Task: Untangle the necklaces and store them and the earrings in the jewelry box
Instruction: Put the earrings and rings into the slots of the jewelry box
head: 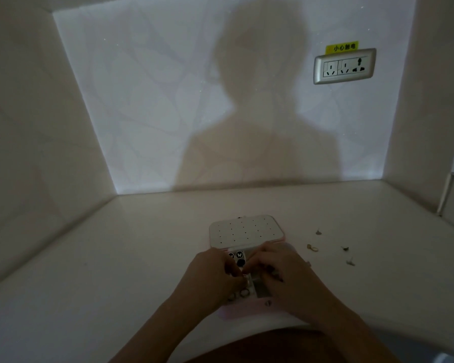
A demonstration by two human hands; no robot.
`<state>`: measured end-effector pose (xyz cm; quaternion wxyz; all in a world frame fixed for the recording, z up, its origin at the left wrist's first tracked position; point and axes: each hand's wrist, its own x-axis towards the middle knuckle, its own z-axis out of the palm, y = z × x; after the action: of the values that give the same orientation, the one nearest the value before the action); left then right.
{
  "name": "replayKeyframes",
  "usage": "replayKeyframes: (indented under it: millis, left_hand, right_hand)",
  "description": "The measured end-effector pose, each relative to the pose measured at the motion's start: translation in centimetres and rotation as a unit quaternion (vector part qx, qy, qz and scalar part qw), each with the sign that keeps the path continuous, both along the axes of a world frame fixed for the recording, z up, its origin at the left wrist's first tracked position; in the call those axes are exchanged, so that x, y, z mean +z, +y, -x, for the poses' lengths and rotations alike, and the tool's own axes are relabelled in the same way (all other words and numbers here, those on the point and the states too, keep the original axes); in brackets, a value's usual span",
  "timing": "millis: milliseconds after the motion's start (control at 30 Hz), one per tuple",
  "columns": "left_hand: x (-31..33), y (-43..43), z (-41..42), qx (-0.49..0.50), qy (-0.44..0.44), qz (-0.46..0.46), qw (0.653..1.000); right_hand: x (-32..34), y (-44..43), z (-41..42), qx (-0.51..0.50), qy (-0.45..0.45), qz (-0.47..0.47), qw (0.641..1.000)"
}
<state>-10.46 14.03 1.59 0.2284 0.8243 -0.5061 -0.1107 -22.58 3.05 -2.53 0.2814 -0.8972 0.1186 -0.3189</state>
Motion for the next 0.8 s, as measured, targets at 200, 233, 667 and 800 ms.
replayKeyframes:
  millis: [200, 233, 667, 800]
  left_hand:
    - [-0.23, 0.16, -0.13, 0.007, 0.073, 0.006, 0.997]
    - [-0.17, 0.17, -0.13, 0.004, 0.075, 0.005, 0.997]
    - [0.33, -0.10, 0.34, -0.050, -0.106, -0.050, 0.992]
    - [-0.08, -0.41, 0.38, -0.051, -0.148, -0.073, 0.985]
  right_hand:
    - [0.10, 0.12, 0.06, 0.000, -0.002, 0.001, 1.000]
    - [0.11, 0.13, 0.07, -0.001, 0.000, 0.000, 1.000]
    - [0.18, 0.11, 0.16, 0.001, 0.002, -0.016, 1.000]
    - [0.26, 0.19, 0.23, 0.001, -0.001, -0.012, 1.000]
